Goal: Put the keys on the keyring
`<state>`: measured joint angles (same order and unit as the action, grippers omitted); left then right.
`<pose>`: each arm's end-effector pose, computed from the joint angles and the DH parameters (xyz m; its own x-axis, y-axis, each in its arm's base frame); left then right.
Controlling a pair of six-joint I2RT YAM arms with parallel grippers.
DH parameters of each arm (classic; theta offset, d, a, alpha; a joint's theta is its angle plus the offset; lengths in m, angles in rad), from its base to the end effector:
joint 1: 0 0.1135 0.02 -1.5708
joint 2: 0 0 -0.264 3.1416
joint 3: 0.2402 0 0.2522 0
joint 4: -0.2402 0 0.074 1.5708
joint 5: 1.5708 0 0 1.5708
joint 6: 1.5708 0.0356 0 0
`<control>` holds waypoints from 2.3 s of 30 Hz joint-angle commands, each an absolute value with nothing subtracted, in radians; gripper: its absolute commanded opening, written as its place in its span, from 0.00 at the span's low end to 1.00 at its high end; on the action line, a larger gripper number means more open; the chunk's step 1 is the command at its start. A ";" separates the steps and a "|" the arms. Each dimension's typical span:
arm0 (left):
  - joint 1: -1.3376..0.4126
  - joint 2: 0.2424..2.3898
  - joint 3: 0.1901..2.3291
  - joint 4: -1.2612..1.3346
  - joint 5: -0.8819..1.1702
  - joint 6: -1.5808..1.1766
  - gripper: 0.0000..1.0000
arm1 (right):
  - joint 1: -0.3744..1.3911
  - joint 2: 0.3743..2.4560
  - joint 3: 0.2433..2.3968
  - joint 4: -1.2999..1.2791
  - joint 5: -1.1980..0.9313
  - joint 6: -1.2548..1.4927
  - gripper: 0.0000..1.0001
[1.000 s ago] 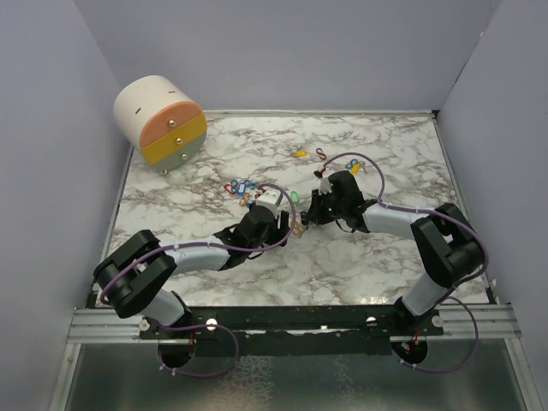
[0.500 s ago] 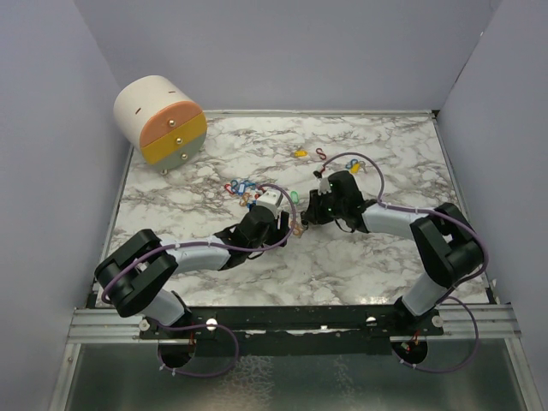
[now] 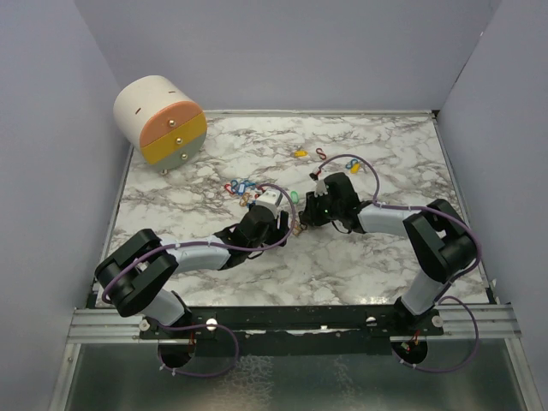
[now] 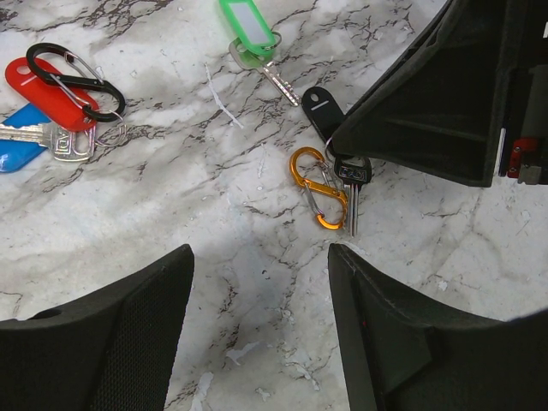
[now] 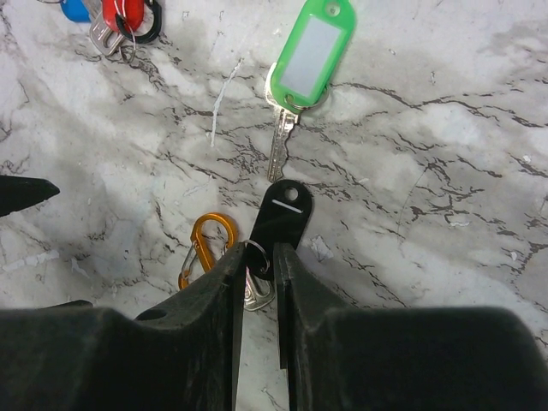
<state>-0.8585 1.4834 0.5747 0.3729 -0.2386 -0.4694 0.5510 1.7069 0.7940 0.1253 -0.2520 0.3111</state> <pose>0.1948 -0.2127 0.1647 -0.5702 -0.0122 -0.8214 0.3865 0.8783 -0.2813 0.2762 0.1801 0.1410 -0.7759 -0.1288 -0.6176 -0.4405 0.8114 0.3842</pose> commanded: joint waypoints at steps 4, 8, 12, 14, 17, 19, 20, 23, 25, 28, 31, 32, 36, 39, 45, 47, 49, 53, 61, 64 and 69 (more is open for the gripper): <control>-0.852 1.488 0.578 0.385 -0.250 -0.469 0.66 | 0.564 1.736 0.820 0.123 -0.251 0.298 0.16; -0.850 1.488 0.577 0.385 -0.250 -0.469 0.66 | 0.569 1.731 0.823 0.099 -0.225 0.292 0.05; -0.848 1.489 0.576 0.385 -0.250 -0.469 0.66 | 0.571 1.707 0.811 0.099 -0.200 0.294 0.01; -0.848 1.487 0.575 0.385 -0.249 -0.469 0.66 | 0.574 1.670 0.785 0.125 -0.187 0.301 0.01; -0.848 1.487 0.576 0.385 -0.249 -0.469 0.66 | 0.574 1.582 0.741 0.164 -0.164 0.310 0.00; -0.848 1.489 0.578 0.385 -0.246 -0.469 0.66 | 0.574 1.532 0.721 0.172 -0.144 0.316 0.01; -0.848 1.491 0.579 0.385 -0.244 -0.469 0.66 | 0.574 1.510 0.714 0.171 -0.133 0.318 0.01; -0.848 1.500 0.584 0.387 -0.236 -0.471 0.66 | 0.574 1.463 0.698 0.161 -0.103 0.318 0.01; -0.847 1.511 0.589 0.394 -0.228 -0.472 0.66 | 0.574 1.442 0.694 0.153 -0.083 0.319 0.00; -0.848 1.529 0.600 0.399 -0.206 -0.472 0.66 | 0.574 1.418 0.686 0.150 -0.063 0.322 0.01; -0.848 1.547 0.611 0.405 -0.197 -0.469 0.66 | 0.574 1.401 0.686 0.141 -0.044 0.325 0.00; -0.848 1.552 0.613 0.406 -0.196 -0.468 0.66 | 0.573 1.395 0.685 0.138 -0.037 0.325 0.01; -0.850 1.574 0.624 0.416 -0.194 -0.467 0.66 | 0.574 1.368 0.678 0.134 -0.014 0.327 0.00; -0.851 1.594 0.636 0.422 -0.192 -0.466 0.66 | 0.574 1.350 0.678 0.123 0.001 0.328 0.01; -0.860 1.649 0.675 0.436 -0.190 -0.457 0.66 | 0.574 1.330 0.676 0.111 0.030 0.334 0.01; -0.866 1.669 0.688 0.438 -0.193 -0.452 0.66 | 0.574 1.328 0.678 0.107 0.034 0.334 0.00; -0.872 1.686 0.701 0.440 -0.201 -0.446 0.66 | 0.574 1.335 0.682 0.102 0.036 0.330 0.01; -0.888 1.735 0.733 0.441 -0.213 -0.433 0.66 | 0.574 1.350 0.697 0.068 0.079 0.344 0.01; -0.911 1.787 0.747 0.435 -0.258 -0.425 0.61 | 0.573 1.325 0.688 0.052 0.138 0.365 0.01; -0.915 1.794 0.744 0.423 -0.268 -0.428 0.57 | 0.572 1.317 0.683 0.047 0.151 0.370 0.01; -0.920 1.793 0.736 0.396 -0.277 -0.433 0.51 | 0.572 1.312 0.681 0.044 0.160 0.376 0.01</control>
<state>-0.9085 1.7664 0.7448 0.4606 -0.2600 -0.4274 0.5686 1.3449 0.6853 0.0589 0.1169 0.3622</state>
